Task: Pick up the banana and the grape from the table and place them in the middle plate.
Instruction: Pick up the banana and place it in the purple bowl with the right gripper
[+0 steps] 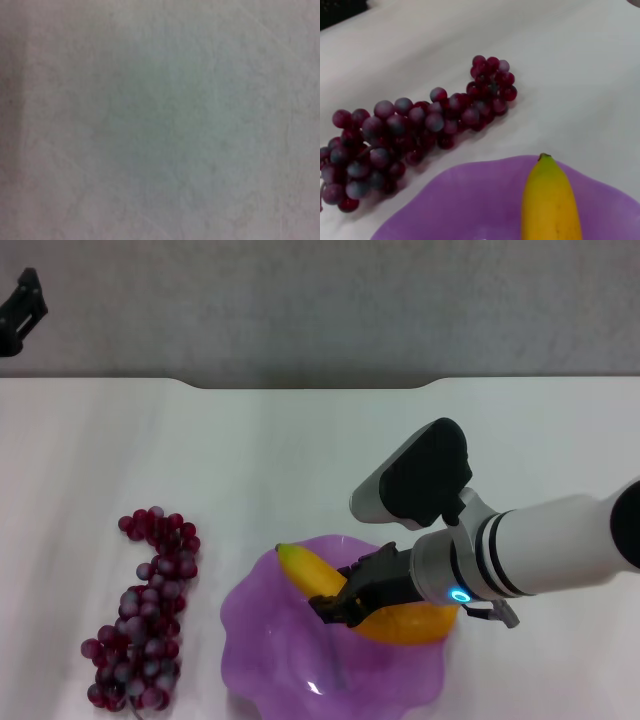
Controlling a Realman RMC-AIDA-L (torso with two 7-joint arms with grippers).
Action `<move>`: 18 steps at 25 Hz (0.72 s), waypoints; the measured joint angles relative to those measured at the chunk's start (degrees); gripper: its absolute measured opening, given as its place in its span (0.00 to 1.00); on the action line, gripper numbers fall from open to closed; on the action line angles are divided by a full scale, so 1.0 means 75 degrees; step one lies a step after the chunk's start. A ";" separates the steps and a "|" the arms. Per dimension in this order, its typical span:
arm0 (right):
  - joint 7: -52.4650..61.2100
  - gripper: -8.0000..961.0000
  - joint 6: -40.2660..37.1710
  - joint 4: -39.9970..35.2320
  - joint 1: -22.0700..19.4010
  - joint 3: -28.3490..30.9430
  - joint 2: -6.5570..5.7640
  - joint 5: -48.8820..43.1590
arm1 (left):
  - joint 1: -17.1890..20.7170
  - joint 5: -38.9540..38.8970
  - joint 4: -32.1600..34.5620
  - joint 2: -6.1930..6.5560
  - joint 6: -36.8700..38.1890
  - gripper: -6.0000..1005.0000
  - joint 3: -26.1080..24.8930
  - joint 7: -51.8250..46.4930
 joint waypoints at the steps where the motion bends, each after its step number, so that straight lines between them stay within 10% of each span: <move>1: -0.0001 0.54 -0.0027 0.0047 0.0036 -0.0028 0.0000 0.0001 | -0.0009 0.0000 -0.0001 -0.0001 0.0000 0.79 0.0005 0.0000; 18: -0.0023 0.55 -0.0078 0.0155 0.0172 -0.0129 -0.0001 0.0209 | -0.0087 0.0007 0.0005 0.0003 -0.0200 0.79 0.0005 0.0000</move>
